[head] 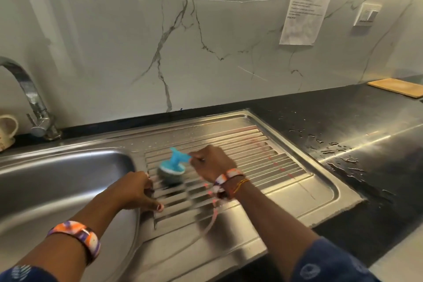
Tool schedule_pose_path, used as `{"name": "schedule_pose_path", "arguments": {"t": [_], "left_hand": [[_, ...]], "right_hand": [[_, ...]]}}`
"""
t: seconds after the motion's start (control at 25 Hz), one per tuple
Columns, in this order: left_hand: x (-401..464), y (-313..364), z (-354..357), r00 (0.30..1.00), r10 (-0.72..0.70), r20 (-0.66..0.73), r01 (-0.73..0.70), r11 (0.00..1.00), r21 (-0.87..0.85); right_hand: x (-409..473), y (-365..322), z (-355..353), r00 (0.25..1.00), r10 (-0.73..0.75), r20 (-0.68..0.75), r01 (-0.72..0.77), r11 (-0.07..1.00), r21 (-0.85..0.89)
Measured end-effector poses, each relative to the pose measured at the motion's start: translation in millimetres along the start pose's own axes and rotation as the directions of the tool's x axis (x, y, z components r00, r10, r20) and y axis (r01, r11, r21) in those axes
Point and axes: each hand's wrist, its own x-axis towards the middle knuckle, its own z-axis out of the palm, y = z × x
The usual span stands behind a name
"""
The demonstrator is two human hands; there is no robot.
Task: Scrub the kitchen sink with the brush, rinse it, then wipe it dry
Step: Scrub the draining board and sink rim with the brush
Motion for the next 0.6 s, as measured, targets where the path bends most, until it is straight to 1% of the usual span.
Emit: {"name": "schedule_pose_path", "arguments": {"t": [0.04, 0.08, 0.12, 0.16, 0.2, 0.24, 0.28, 0.32, 0.36, 0.44, 0.52, 0.6], "left_hand": [[0, -3, 0, 1.0, 0.011, -0.006, -0.011, 1.0, 0.018], [1, -6, 1, 1.0, 0.011, -0.016, -0.011, 1.0, 0.016], [2, -8, 3, 1.0, 0.007, -0.029, -0.007, 1.0, -0.005], [1, -8, 4, 0.999, 0.004, -0.041, -0.005, 1.0, -0.026], [2, -9, 5, 0.999, 0.002, -0.054, -0.005, 0.999, -0.047], [2, -9, 6, 0.998, 0.001, -0.063, -0.004, 0.998, -0.06], [3, -9, 6, 0.998, 0.0, -0.067, -0.004, 0.998, -0.06], [3, -8, 6, 0.997, 0.003, -0.071, -0.006, 0.999, -0.045], [4, -8, 5, 0.997, 0.001, -0.076, -0.004, 0.999, -0.033], [8, -9, 4, 0.996, 0.001, -0.089, -0.004, 0.999, -0.034], [11, -8, 2, 0.997, -0.007, -0.075, 0.003, 0.998, -0.062], [12, -8, 1, 0.998, -0.014, -0.055, 0.01, 0.997, -0.073]], "right_hand": [[-7, -7, 8, 0.993, -0.089, 0.08, 0.08, 0.99, 0.114], [-3, 5, 1, 0.99, -0.093, 0.104, 0.085, 0.993, 0.082], [4, 26, -14, 0.994, 0.025, 0.105, -0.029, 0.999, 0.036], [14, 56, -27, 0.98, 0.182, 0.081, -0.183, 0.983, 0.005], [21, 88, -44, 0.947, 0.319, 0.032, -0.317, 0.947, -0.041], [25, 115, -54, 0.912, 0.41, -0.029, -0.411, 0.906, -0.104], [26, 131, -61, 0.888, 0.455, -0.068, -0.46, 0.877, -0.138], [27, 133, -61, 0.881, 0.467, -0.074, -0.473, 0.874, -0.111], [26, 123, -55, 0.889, 0.455, -0.046, -0.457, 0.887, -0.068], [20, 82, -35, 0.936, 0.35, -0.027, -0.35, 0.937, 0.016], [6, 21, -7, 0.986, 0.166, -0.017, -0.165, 0.985, 0.055], [-15, -47, 16, 0.998, -0.068, 0.017, 0.066, 0.994, 0.09]]}}
